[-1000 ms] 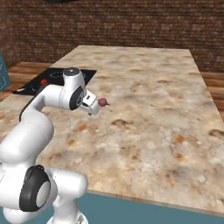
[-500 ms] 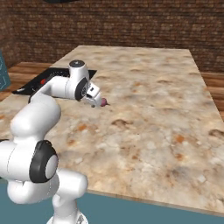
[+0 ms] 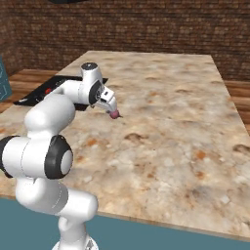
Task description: Place the pan on the front right burner on the stove. Then place the tomato and the onion in the pan and turn on the front right burner.
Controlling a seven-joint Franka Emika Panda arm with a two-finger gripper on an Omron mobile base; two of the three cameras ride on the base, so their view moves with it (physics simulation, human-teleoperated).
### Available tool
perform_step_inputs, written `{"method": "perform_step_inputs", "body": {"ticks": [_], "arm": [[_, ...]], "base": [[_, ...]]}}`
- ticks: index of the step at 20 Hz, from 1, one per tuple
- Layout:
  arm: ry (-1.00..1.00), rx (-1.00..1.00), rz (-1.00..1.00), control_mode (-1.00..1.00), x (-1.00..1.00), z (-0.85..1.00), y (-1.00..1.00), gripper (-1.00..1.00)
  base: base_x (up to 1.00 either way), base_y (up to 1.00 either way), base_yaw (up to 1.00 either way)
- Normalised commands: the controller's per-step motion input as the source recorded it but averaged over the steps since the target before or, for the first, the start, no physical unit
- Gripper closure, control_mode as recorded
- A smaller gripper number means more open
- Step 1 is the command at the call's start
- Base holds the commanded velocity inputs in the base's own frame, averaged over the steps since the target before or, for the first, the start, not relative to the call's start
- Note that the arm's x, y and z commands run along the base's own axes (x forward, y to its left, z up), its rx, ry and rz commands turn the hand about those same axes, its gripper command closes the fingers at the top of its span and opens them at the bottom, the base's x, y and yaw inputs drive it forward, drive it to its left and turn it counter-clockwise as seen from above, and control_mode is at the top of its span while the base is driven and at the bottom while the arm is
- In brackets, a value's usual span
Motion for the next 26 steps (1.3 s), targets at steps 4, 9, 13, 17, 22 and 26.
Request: {"method": "perform_step_inputs", "body": {"ticks": [4, 9, 13, 17, 22, 26], "arm": [[-0.05, -0.07, 0.01, -1.0, 0.29, -0.03, 0.0, -1.0], [0.0, -0.03, 0.01, -1.0, 0.28, -0.03, 0.0, -1.0], [0.0, -0.01, 0.02, -1.0, 0.23, -0.06, 0.0, -1.0], [0.0, 0.0, 0.01, -1.0, 0.23, -0.09, 0.0, -1.0], [0.0, 0.0, 0.01, -1.0, 0.23, -0.18, 0.01, -1.0], [0.0, 0.0, 0.01, -1.0, 0.22, -0.27, 0.0, -1.0]], "base": [[0.0, 0.0, 0.0], [0.0, 0.0, 0.0], [0.0, 0.0, 0.0], [0.0, 0.0, 0.0], [0.0, 0.0, 0.0], [0.0, 0.0, 0.0]]}}
